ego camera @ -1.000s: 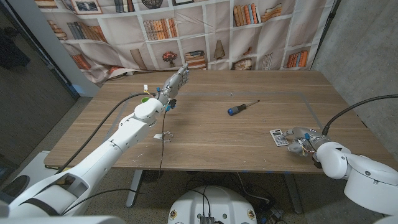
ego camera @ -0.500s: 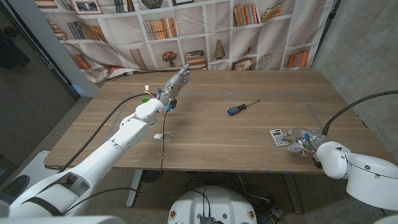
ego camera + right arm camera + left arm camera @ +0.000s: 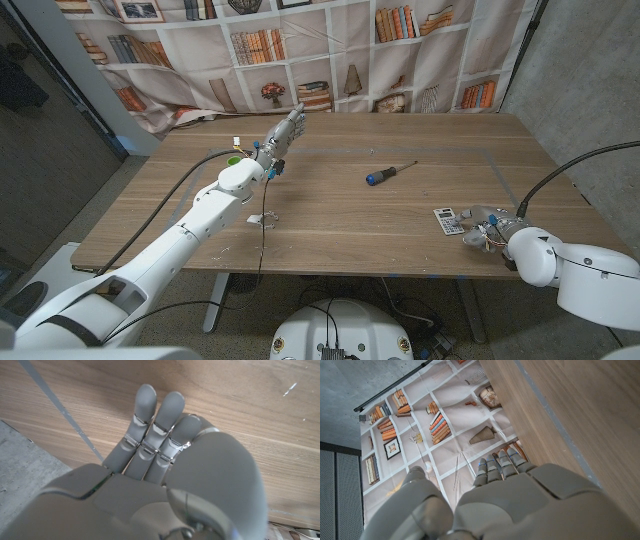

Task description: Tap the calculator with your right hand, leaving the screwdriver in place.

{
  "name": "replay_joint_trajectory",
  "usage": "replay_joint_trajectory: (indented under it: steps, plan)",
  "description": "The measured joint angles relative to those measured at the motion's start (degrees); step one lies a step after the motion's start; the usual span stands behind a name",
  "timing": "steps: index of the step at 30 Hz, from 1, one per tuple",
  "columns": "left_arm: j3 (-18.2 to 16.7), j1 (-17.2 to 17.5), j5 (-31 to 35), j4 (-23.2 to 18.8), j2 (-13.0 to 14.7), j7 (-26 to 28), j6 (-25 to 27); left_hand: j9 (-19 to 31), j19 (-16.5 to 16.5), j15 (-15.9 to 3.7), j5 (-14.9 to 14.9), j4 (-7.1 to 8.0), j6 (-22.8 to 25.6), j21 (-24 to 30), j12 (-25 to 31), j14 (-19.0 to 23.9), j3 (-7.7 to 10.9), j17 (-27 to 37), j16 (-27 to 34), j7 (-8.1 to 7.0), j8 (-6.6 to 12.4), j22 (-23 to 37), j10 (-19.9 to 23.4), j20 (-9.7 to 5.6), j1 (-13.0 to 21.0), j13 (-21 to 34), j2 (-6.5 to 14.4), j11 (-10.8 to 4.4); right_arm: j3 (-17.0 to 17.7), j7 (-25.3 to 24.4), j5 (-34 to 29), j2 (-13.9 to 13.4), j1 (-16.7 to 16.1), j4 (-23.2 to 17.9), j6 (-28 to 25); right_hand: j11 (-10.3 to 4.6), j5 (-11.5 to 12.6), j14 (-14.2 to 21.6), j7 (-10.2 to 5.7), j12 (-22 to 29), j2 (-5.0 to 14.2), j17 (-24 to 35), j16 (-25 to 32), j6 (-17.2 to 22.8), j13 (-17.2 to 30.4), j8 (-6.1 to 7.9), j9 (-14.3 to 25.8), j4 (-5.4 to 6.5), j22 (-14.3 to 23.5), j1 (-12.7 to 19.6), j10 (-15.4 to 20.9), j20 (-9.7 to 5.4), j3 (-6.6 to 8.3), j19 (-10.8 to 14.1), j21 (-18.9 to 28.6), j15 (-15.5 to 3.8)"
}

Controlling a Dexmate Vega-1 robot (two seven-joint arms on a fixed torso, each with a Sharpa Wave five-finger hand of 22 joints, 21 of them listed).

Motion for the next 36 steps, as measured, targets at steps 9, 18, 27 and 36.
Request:
replay_joint_trajectory:
  steps: [9, 18, 27, 36]
  plan:
    - [0.1, -0.31, 0.0, 0.32, -0.17, -0.09, -0.03, 0.0, 0.0, 0.0, 0.0, 0.0, 0.0, -0.22, 0.0, 0.0, 0.0, 0.0, 0.0, 0.0, 0.0, 0.0, 0.0, 0.0, 0.0, 0.0, 0.0, 0.0, -2.31, -2.3, 2.63, -1.0, 2.23, 0.16, 0.06, 0.0, -0.06, 0.0, 0.01, 0.0, 0.0, 0.0, 0.24, 0.62, 0.0, 0.0, -0.01, 0.08, -0.26, 0.0, 0.0, 0.0, 0.08, 0.0, 0.24, 0.0]
    - [0.17, -0.45, 0.06, 0.34, -0.25, -0.09, -0.03, 0.0, 0.0, 0.0, 0.0, 0.24, -0.01, -0.22, 0.0, 0.0, -0.24, 0.0, 0.0, 0.0, 0.0, 0.0, 0.0, 0.0, 0.0, 0.0, 0.0, 0.0, -4.83, -4.01, 4.19, -1.73, 4.4, 0.32, 0.64, 0.01, -0.23, 0.0, 0.0, 0.41, 0.0, -0.27, 0.45, 0.62, -0.27, 0.0, -0.01, -0.16, -0.26, 0.0, 0.0, 0.01, 0.32, 0.0, 0.24, 0.0]
    - [0.18, -0.46, 0.11, 0.3, -0.28, 0.05, -0.01, 0.0, 0.0, 0.0, 0.0, 0.23, -0.01, -0.22, 0.0, 0.0, -0.23, 0.0, 0.0, 0.01, -0.22, 0.0, 0.0, 0.0, 0.0, 0.0, 0.0, 0.0, -6.83, -5.29, 5.31, -2.31, 6.2, 0.33, 0.87, 0.01, -0.23, 0.0, 0.0, 0.41, 0.31, -0.42, 0.66, 0.61, -0.49, -0.39, -0.01, -0.04, -0.26, -0.31, 0.01, 0.01, 0.69, 0.0, 0.24, 0.0]
    - [0.21, -0.46, 0.11, 0.26, -0.31, 0.07, 0.21, 0.0, 0.0, 0.0, 0.0, 0.23, -0.01, -0.66, 0.0, 0.0, -0.23, 0.0, 0.0, 0.01, -0.22, 0.0, 0.0, 0.0, 0.01, 0.0, 0.01, 0.0, -11.32, -4.16, 3.14, -2.43, 9.91, -0.05, -0.6, 0.01, -0.44, 0.0, 0.01, 0.84, 0.3, -0.59, 0.88, 1.23, -0.54, -0.4, 0.01, -0.15, -0.26, -0.31, 0.01, -0.14, 0.8, -0.14, 0.66, 0.0]
